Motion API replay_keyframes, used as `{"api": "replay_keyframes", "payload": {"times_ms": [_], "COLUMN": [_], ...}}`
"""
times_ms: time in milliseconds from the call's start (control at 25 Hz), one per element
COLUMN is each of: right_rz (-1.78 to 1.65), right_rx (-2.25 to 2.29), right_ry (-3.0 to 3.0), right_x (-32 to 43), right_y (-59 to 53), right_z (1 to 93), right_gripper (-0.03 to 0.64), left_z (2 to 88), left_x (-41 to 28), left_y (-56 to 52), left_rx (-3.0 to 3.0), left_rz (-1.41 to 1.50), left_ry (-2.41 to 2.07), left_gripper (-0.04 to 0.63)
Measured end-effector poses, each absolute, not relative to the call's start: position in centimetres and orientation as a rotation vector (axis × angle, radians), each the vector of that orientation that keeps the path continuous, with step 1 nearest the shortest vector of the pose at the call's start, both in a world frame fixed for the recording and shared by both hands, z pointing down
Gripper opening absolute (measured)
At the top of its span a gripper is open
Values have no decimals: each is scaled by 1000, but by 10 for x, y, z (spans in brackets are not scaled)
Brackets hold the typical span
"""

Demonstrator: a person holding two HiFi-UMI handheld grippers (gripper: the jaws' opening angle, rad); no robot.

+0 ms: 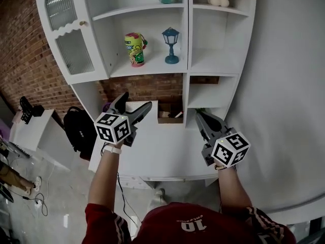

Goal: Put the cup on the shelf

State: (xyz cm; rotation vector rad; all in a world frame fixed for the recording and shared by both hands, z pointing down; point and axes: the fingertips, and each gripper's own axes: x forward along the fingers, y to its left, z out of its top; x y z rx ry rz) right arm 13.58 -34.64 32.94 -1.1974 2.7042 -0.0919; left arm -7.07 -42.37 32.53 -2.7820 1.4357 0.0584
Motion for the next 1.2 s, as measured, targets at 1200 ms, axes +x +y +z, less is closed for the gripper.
{"api": "replay_keyframes", "payload": {"times_ms": [1200], "right_rz": [-42], "right_rx": [-1466], "right_ry": [2518], "right_x": [166], "right_y": [-249], "right_z": [344], "right_gripper": [5], "left_z": [358], "left_x": [-139], "left_y": [-243], "left_rx": [-2653], "left_rz": [124], "left_ry": [1557], "left_gripper": [433]}}
